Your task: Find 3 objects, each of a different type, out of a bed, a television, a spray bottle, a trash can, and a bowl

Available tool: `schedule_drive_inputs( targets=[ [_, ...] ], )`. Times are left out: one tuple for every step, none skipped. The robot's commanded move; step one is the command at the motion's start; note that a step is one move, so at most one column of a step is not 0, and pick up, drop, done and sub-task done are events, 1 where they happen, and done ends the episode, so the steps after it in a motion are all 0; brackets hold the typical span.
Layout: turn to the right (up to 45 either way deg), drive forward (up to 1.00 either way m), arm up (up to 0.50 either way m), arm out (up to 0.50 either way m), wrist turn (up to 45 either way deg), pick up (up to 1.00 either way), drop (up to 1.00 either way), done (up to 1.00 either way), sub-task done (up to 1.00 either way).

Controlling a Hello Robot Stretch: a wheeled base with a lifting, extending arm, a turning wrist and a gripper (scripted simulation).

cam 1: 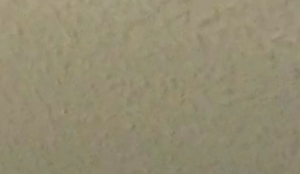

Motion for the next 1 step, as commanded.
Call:
schedule_drive_inputs(
  targets=[
    [-9.0, 0.00, 0.00, 0.00, 0.0, 0.00, 0.00, 0.00, 0.00]
  ],
)
